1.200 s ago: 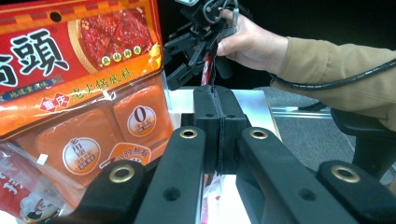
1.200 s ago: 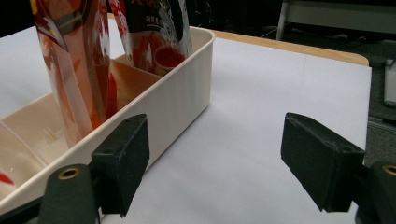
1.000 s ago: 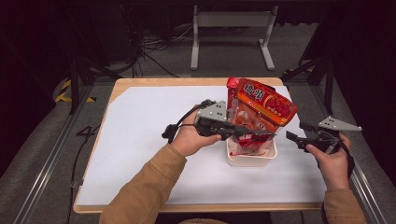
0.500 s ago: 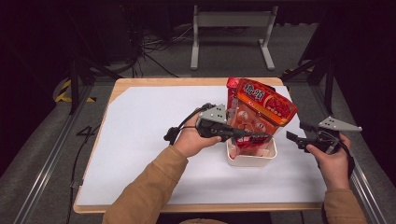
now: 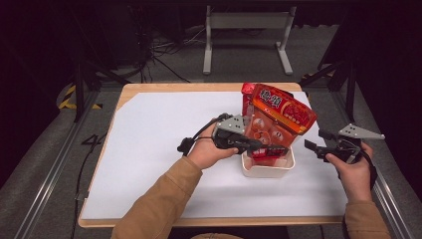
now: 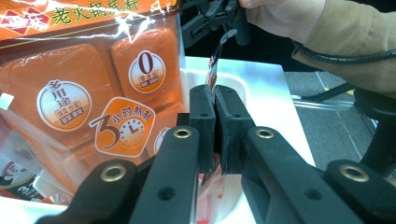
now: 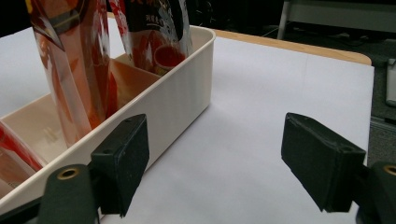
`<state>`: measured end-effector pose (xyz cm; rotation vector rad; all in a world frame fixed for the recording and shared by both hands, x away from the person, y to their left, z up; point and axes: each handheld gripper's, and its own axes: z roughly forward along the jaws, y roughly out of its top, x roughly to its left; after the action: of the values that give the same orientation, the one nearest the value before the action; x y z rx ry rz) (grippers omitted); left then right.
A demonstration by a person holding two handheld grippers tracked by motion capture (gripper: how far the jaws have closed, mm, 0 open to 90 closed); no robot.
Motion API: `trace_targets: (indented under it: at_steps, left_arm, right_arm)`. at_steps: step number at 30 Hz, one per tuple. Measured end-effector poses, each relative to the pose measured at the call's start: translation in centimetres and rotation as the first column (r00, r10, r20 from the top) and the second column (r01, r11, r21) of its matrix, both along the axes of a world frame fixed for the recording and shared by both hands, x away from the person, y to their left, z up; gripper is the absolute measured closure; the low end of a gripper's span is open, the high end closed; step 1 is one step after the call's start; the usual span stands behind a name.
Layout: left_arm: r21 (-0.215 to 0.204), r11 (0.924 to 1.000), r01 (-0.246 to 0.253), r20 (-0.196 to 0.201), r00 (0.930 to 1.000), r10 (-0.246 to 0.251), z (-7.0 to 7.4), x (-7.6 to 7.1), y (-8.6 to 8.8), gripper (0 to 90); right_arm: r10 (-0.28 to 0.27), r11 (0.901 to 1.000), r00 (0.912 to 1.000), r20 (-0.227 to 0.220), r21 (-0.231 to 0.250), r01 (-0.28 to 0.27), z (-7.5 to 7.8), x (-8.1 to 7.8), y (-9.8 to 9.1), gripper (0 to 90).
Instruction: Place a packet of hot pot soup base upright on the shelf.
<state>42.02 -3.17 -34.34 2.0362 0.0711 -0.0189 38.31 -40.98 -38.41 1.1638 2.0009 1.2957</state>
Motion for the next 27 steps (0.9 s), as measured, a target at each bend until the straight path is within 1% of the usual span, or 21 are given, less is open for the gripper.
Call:
trace_targets:
  at_steps: [1,2,3,4,5,7,9,11,12,13,15,16,17,19,21,23,24,25,26,27]
  left_arm:
    - [0.002,1.0000,0.001,-0.003,1.0000,-0.001,0.0,0.0,0.1,84.7]
    - [-0.007,1.0000,-0.006,-0.007,1.0000,0.006,0.0,0.0,0.1,81.4]
    - [-0.007,1.0000,-0.006,-0.007,1.0000,0.006,0.0,0.0,0.1,76.2]
    - [-0.029,0.9994,-0.021,-0.006,0.9998,0.021,0.0,0.0,0.2,76.2]
    - [-0.037,0.9990,-0.026,-0.015,0.9996,0.025,0.1,-0.1,0.3,68.3]
    - [-0.044,0.9986,-0.029,-0.021,0.9994,0.029,0.2,-0.1,0.6,62.6]
    - [-0.055,0.9978,-0.039,-0.030,0.9989,0.037,0.3,-0.3,0.9,59.7]
    - [-0.059,0.9974,-0.040,-0.025,0.9989,0.038,0.4,-0.3,1.1,54.4]
    - [-0.070,0.9962,-0.051,-0.024,0.9985,0.050,0.5,-0.4,1.4,54.4]
    - [-0.075,0.9954,-0.059,-0.025,0.9980,0.058,0.7,-0.4,1.6,50.0]
    - [-0.086,0.9931,-0.080,-0.026,0.9967,0.078,0.9,-0.5,2.0,44.4]
    - [-0.090,0.9909,-0.100,-0.022,0.9949,0.099,1.1,-0.7,2.5,41.1]
    - [-0.092,0.9896,-0.111,-0.019,0.9938,0.109,1.3,-0.7,2.9,36.6]
    - [-0.094,0.9872,-0.129,-0.019,0.9916,0.128,1.5,-0.9,3.6,35.0]
    - [-0.097,0.9821,-0.161,-0.018,0.9869,0.160,1.8,-1.2,4.7,32.4]
    - [-0.095,0.9773,-0.189,-0.009,0.9819,0.189,2.0,-1.3,5.8,30.7]
    - [-0.095,0.9773,-0.189,-0.009,0.9819,0.189,2.0,-1.3,5.8,29.5]
    - [-0.093,0.9728,-0.212,-0.006,0.9772,0.212,2.1,-1.3,6.4,29.5]
    - [-0.095,0.9655,-0.243,-0.003,0.9699,0.243,2.3,-1.4,7.5,26.6]
    - [-0.095,0.9616,-0.258,-0.002,0.9660,0.259,2.3,-1.4,8.0,26.0]
  right_arm:
    - [0.001,1.0000,1.0000,0.000,-0.001,-0.001,0.0,0.0,0.0,24.1]
    - [0.003,1.0000,1.0000,0.000,-0.001,-0.003,0.0,0.0,0.0,24.0]
    - [0.003,1.0000,1.0000,0.000,-0.001,-0.003,0.0,0.0,0.0,24.0]
    - [0.005,1.0000,1.0000,0.001,0.000,-0.005,0.0,0.1,0.1,24.1]
    - [0.004,1.0000,1.0000,-0.001,0.001,-0.004,0.1,0.1,0.1,24.0]
    - [0.005,1.0000,1.0000,-0.001,0.001,-0.005,0.0,0.2,0.2,23.9]
    - [0.006,1.0000,1.0000,0.001,0.001,-0.006,0.0,0.2,0.2,23.8]
    - [0.007,1.0000,1.0000,-0.001,0.000,-0.007,0.0,0.3,0.2,23.8]
    - [0.006,1.0000,1.0000,-0.003,0.002,-0.006,0.0,0.3,0.3,23.7]
    - [0.009,1.0000,1.0000,0.001,-0.001,-0.009,0.0,0.4,0.3,23.7]
    - [0.012,0.9999,0.9999,-0.003,0.001,-0.012,0.0,0.5,0.4,23.6]
    - [0.014,0.9999,0.9999,-0.003,0.000,-0.014,0.0,0.5,0.4,23.6]
    - [0.012,0.9999,0.9999,-0.004,0.002,-0.012,0.0,0.6,0.5,23.5]
    - [0.016,0.9999,0.9999,-0.001,0.000,-0.016,0.0,0.6,0.5,23.4]
    - [0.016,0.9999,0.9999,-0.002,0.001,-0.016,0.1,0.6,0.6,23.3]
    - [0.017,0.9998,0.9998,-0.001,0.000,-0.017,0.1,0.5,0.6,23.2]
    - [0.017,0.9998,0.9998,-0.001,0.000,-0.017,0.1,0.5,0.6,23.2]
    - [0.018,0.9998,0.9998,0.001,-0.001,-0.018,0.1,0.5,0.6,23.1]
    - [0.018,0.9998,0.9998,0.002,-0.002,-0.018,0.2,0.5,0.6,23.0]
    - [0.018,0.9998,0.9998,0.001,-0.002,-0.018,0.2,0.5,0.7,23.0]
